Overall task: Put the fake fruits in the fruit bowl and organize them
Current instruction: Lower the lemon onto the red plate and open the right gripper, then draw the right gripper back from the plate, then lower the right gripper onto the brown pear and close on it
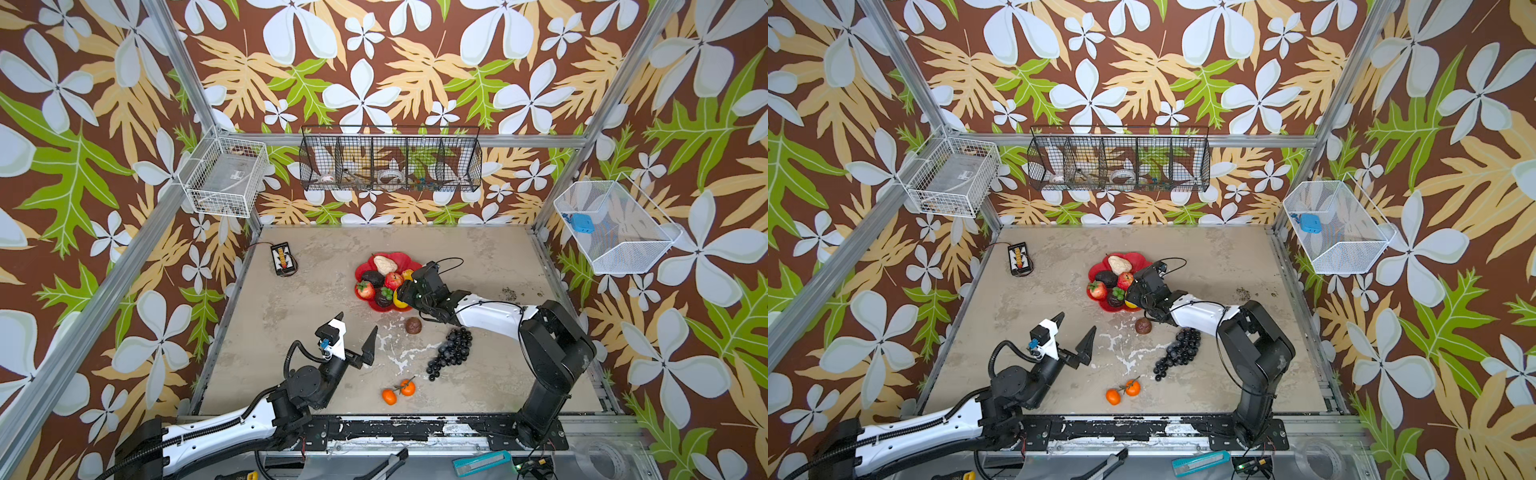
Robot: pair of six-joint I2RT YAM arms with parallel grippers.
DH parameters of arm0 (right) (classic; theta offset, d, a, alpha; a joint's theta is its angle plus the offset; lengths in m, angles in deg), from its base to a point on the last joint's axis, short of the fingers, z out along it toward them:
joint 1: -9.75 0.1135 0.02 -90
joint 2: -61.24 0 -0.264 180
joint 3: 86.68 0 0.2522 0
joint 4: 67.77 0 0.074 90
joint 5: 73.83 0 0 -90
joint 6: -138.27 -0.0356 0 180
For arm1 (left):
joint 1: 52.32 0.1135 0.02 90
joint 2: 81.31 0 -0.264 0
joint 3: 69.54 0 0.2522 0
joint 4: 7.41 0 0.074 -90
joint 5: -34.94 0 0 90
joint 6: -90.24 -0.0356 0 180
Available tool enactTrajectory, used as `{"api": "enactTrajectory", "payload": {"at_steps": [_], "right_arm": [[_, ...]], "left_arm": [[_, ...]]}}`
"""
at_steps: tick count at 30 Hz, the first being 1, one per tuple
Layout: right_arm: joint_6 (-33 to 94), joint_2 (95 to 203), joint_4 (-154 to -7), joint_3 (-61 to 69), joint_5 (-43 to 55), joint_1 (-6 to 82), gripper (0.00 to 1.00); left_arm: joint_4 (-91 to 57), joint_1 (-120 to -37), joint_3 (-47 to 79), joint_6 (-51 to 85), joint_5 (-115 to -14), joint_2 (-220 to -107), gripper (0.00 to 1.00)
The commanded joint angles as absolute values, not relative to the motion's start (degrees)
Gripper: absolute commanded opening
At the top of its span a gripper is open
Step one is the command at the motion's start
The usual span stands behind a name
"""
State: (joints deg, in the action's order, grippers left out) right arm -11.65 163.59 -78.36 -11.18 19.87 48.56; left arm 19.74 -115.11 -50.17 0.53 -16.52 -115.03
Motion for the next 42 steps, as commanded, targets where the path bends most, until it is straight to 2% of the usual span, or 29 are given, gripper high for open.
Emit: {"api": "enactTrajectory", "payload": {"at_steps": [1,12,19,25,30,36,42], "right_arm": [[-11.13,162.86,-79.63,-11.04,21.82,48.55,0.67],[-7.72,159.85,-84.05,-10.78,25.78,48.57,0.68],[2.39,149.43,-86.06,-15.67,24.68,50.25,0.69],[6.59,144.17,-91.17,-19.57,27.32,55.28,0.70],[5.69,144.69,-90.94,-22.22,29.43,58.50,0.71],[5.75,147.46,-91.38,-22.47,31.74,59.41,0.70],[5.98,153.56,-93.30,-19.64,31.07,59.75,0.70]], "left_arm": [[21.55,-115.08,-50.07,0.47,-15.64,-114.89,1.00],[21.81,-115.08,-49.91,0.67,-15.05,-115.74,1.00],[21.75,-115.09,-49.19,1.31,-15.38,-119.06,1.00],[21.52,-115.08,-48.06,2.90,-13.05,-122.71,1.00],[21.43,-115.09,-48.71,3.12,-11.28,-121.17,1.00],[22.95,-115.08,-52.53,2.61,-6.66,-113.14,1.00],[22.70,-115.08,-53.32,2.65,-6.12,-110.45,1.00]]}}
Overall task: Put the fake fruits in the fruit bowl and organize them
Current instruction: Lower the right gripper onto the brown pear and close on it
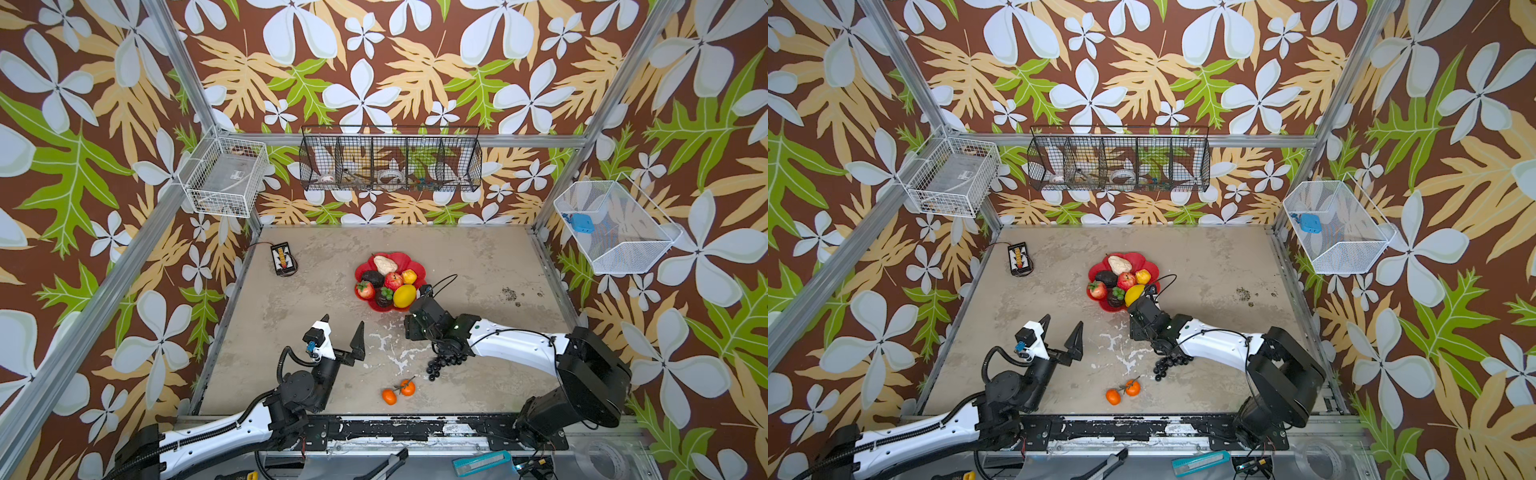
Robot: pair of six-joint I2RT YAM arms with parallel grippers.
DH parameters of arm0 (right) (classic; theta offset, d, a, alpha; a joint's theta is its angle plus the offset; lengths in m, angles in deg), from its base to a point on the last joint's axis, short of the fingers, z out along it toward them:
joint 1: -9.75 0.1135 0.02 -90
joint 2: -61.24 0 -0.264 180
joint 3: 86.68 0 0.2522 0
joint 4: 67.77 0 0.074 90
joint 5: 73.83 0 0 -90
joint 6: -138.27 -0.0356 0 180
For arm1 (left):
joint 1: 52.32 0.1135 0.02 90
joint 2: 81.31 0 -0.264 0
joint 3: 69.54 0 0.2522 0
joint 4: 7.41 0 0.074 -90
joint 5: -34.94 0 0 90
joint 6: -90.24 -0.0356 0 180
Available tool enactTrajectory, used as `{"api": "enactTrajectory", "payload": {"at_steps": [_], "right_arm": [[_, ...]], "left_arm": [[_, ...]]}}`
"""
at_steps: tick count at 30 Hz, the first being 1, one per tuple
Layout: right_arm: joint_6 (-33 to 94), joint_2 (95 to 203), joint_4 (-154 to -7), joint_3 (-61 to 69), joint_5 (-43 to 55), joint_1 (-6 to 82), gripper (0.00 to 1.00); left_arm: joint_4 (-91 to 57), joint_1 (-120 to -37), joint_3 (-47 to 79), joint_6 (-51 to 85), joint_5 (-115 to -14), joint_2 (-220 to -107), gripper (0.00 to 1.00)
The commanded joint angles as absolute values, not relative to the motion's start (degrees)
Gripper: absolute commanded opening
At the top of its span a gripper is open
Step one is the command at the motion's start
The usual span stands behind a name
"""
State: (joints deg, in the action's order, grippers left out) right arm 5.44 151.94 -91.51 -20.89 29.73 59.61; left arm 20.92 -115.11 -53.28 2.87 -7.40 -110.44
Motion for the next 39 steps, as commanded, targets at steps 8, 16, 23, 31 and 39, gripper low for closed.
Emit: {"api": "enactTrajectory", "payload": {"at_steps": [8,16,23,31,39], "right_arm": [[5.28,158.78,-95.84,-16.61,34.62,60.53,0.68],[5.64,163.72,-97.22,-13.92,38.97,61.80,0.65],[5.47,166.34,-98.84,-11.94,42.09,62.55,0.60],[5.47,167.85,-100.56,-10.85,44.29,62.79,0.63],[5.56,167.74,-100.26,-11.04,44.38,62.90,0.57]], "left_arm": [[22.95,-115.08,-52.04,2.78,-6.26,-114.42,1.00],[23.56,-115.08,-52.17,2.78,-6.52,-115.05,1.00],[23.70,-115.08,-51.83,2.70,-6.73,-116.25,1.00],[23.30,-115.14,-51.82,2.87,-6.64,-115.59,1.00],[23.28,-115.10,-51.74,2.79,-6.64,-115.50,1.00]]}}
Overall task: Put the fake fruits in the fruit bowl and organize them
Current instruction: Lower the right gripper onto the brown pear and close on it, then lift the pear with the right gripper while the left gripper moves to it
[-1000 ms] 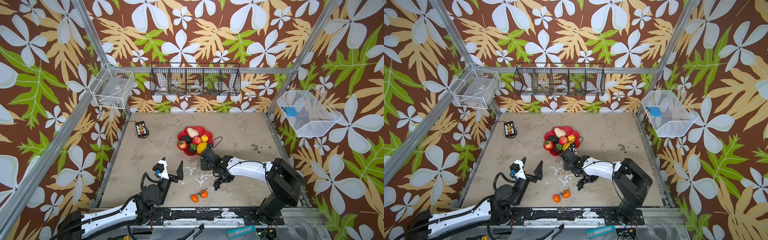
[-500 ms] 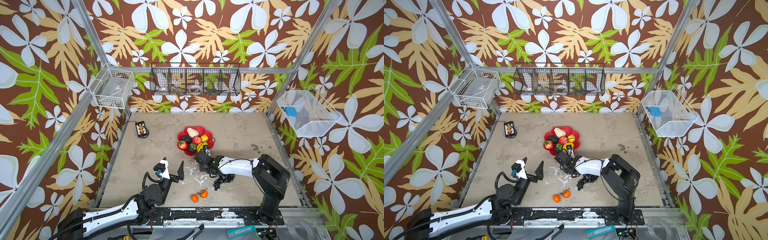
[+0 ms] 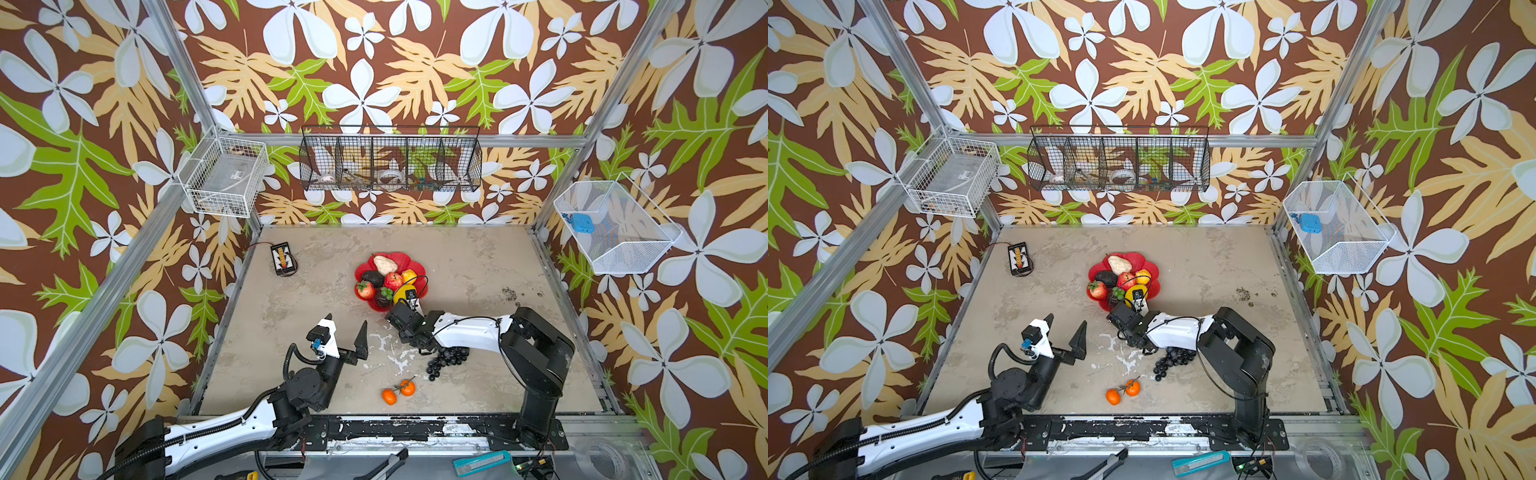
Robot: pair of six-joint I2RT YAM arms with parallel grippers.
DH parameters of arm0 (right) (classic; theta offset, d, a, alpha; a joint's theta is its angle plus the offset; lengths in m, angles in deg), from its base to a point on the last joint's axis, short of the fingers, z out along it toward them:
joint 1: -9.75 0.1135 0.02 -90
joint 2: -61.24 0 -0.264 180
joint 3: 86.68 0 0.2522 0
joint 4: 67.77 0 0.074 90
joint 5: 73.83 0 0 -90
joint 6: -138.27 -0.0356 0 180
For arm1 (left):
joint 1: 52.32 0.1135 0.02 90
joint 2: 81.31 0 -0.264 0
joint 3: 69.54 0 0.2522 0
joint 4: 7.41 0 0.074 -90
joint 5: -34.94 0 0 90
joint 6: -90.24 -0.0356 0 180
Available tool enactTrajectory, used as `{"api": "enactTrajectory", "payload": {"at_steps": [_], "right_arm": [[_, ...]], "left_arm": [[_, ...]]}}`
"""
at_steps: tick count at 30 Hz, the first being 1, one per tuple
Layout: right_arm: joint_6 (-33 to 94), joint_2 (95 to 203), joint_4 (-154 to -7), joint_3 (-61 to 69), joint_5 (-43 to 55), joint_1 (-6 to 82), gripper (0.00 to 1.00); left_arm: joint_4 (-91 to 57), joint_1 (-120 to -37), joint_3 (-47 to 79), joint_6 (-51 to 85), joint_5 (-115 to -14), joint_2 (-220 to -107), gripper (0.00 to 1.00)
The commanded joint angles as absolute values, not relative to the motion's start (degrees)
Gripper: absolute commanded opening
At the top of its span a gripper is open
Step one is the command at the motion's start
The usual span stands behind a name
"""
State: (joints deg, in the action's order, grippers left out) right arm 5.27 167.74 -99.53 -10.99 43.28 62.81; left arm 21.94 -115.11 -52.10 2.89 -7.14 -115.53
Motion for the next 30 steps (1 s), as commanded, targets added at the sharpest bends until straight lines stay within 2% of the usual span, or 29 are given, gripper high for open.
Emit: {"api": "enactTrajectory", "payload": {"at_steps": [1,5,15,17,21,30], "right_arm": [[5.56,167.61,-100.19,-11.12,44.45,63.00,0.56],[5.73,166.34,-99.52,-11.98,44.47,63.19,0.52],[9.65,157.17,-93.66,-17.45,39.13,63.26,0.51],[11.02,153.75,-91.53,-19.49,37.17,63.18,0.51],[15.64,146.14,-86.48,-23.97,31.90,62.52,0.50],[21.84,136.41,-75.71,-33.49,13.25,52.97,0.47]], "left_arm": [[23.23,-115.09,-51.74,2.78,-6.64,-115.52,1.00],[23.22,-115.12,-51.74,2.89,-6.52,-115.59,1.00],[21.76,-114.85,-50.30,4.46,-8.22,-117.91,1.00],[20.22,-113.70,-49.58,6.28,-12.28,-118.46,1.00],[16.53,-107.37,-47.13,13.15,-28.35,-122.06,1.00],[15.01,-105.98,-43.18,15.03,-38.31,-130.34,0.99]]}}
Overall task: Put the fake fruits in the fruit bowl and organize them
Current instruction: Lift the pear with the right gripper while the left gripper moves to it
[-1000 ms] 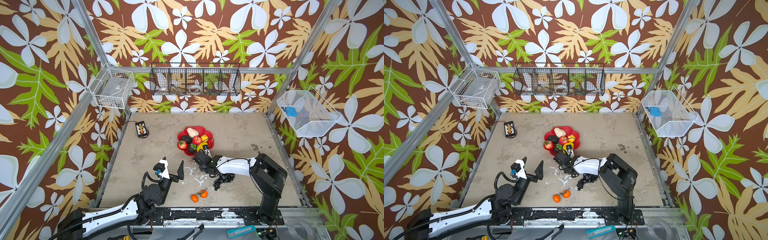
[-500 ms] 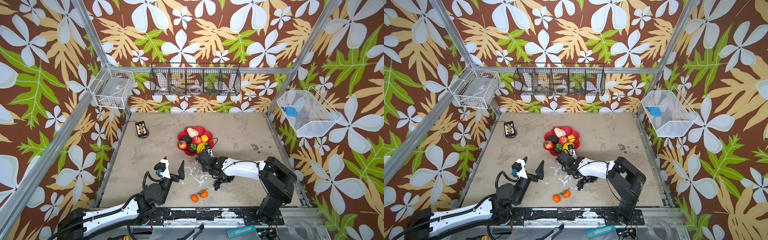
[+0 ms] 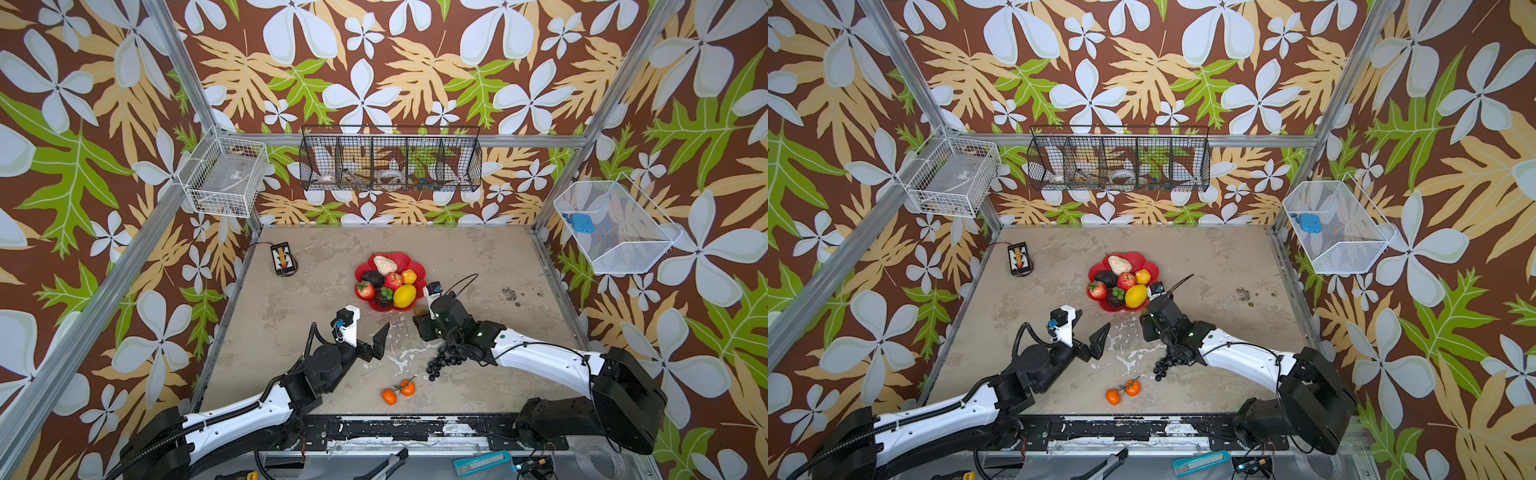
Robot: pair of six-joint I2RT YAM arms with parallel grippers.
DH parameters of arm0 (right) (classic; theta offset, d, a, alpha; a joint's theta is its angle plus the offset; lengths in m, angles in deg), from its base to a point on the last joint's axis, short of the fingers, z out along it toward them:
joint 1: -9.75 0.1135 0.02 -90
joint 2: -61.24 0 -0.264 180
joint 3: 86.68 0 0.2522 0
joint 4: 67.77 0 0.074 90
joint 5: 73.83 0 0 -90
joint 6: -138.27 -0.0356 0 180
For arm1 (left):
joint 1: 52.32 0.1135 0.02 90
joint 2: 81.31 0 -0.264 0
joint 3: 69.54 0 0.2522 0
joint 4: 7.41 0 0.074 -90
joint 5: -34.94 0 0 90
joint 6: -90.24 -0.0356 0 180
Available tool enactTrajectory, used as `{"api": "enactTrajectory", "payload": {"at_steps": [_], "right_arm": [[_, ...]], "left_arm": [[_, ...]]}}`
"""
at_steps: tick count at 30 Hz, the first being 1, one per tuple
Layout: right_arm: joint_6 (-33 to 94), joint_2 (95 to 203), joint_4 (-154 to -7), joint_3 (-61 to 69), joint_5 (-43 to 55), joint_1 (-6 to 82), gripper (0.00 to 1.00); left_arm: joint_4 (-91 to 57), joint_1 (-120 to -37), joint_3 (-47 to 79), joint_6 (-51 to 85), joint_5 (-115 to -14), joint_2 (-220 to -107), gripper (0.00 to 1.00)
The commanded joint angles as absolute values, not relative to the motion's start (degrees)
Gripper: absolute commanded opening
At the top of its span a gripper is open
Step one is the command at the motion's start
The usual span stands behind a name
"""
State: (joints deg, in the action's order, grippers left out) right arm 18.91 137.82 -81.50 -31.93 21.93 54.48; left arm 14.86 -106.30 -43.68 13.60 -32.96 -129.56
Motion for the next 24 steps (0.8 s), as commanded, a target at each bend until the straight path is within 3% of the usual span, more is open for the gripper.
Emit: {"api": "enactTrajectory", "payload": {"at_steps": [1,13,19,24], "right_arm": [[22.32,135.86,-74.73,-34.35,11.50,52.29,0.47],[26.82,129.94,-69.47,-39.49,2.67,51.03,0.46],[27.35,127.47,-67.26,-41.89,0.28,50.98,0.45],[27.35,126.81,-65.58,-43.40,-0.97,51.19,0.44]], "left_arm": [[15.10,-105.75,-43.04,15.15,-38.96,-130.52,0.98],[16.90,-102.08,-42.26,19.53,-49.61,-134.46,0.93],[22.16,-96.68,-43.57,27.37,-60.49,-137.14,0.90],[28.56,-94.47,-44.21,35.11,-69.69,-142.79,0.81]]}}
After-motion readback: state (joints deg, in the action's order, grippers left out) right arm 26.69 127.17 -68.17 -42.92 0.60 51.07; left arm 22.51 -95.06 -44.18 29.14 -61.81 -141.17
